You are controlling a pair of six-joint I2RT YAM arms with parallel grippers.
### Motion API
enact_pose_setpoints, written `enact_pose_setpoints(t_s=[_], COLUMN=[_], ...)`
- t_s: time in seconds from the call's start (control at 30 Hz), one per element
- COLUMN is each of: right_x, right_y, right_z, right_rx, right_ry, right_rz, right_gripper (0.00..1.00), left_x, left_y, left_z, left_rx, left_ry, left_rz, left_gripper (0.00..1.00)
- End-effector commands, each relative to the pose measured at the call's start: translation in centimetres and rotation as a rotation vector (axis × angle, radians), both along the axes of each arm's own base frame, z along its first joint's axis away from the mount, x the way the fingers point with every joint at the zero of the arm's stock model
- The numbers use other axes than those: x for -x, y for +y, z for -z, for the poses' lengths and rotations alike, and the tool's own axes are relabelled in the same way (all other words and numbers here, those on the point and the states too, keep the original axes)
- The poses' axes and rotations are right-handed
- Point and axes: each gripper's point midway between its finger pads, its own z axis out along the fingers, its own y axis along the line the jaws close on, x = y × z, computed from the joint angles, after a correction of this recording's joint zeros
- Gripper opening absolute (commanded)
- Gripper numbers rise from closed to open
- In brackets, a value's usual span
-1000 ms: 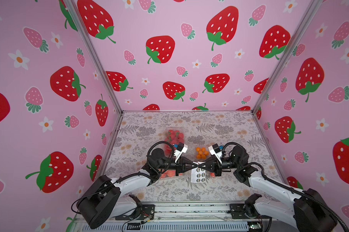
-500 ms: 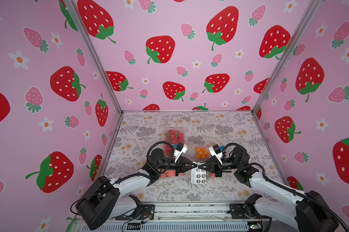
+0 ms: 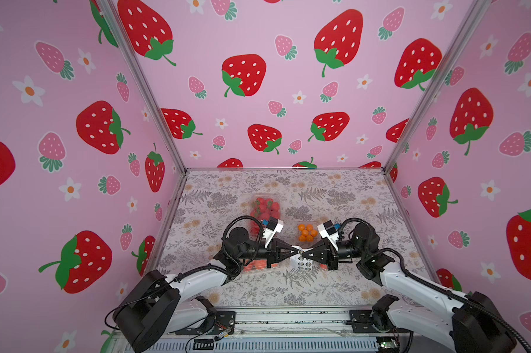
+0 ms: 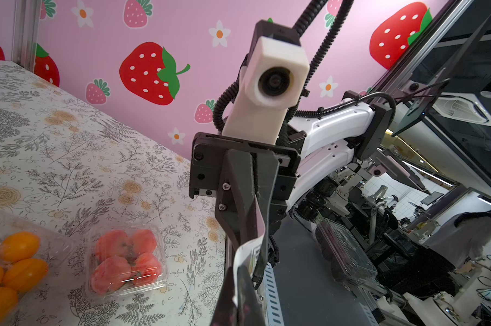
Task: Label fruit boxes
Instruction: Adjust the label sticker.
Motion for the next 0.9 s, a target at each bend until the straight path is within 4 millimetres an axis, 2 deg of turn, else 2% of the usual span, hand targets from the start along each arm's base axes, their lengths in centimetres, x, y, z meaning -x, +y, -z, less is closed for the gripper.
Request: enact_pose_setpoints(t_s=[0.0,0.13,0.33,0.6,0.87], right_x=[1.2,0.9,0.7,0.2,0.0], right_y=[0.1,0.1,0.2,-0.1,-0.1], right_z=[-1.7,-1.6,-1.5,-1.5,-1.3], right_rx=[-0.044,-0.041,-0.036,-0.035,-0.03], right_ry=[-0.062,-0.059,-0.053,-0.046,-0.043], right_rz=[-0.07,-0.055,-0.051,-0.023,-0.012], right_gripper=[0.0,0.0,0.0,0.0,0.0], left_x=[-1.4,-1.1,-0.4,0.2,0.7], left_y=[0.1,0.0,-0.6,-0.4,-0.4], left_z=[0.2,0.2,0.0,-0.1,-0.2], left_rx=[-0.001,0.001,-0.001,0.001,0.007], left_ry=[-0.01,-0.022,-0.036,-0.051,-0.066], left_rz=[-0.067,-0.06,-0.033,-0.029,-0.018], left_gripper=[0.07,0.15,0.18,0.21,0.32])
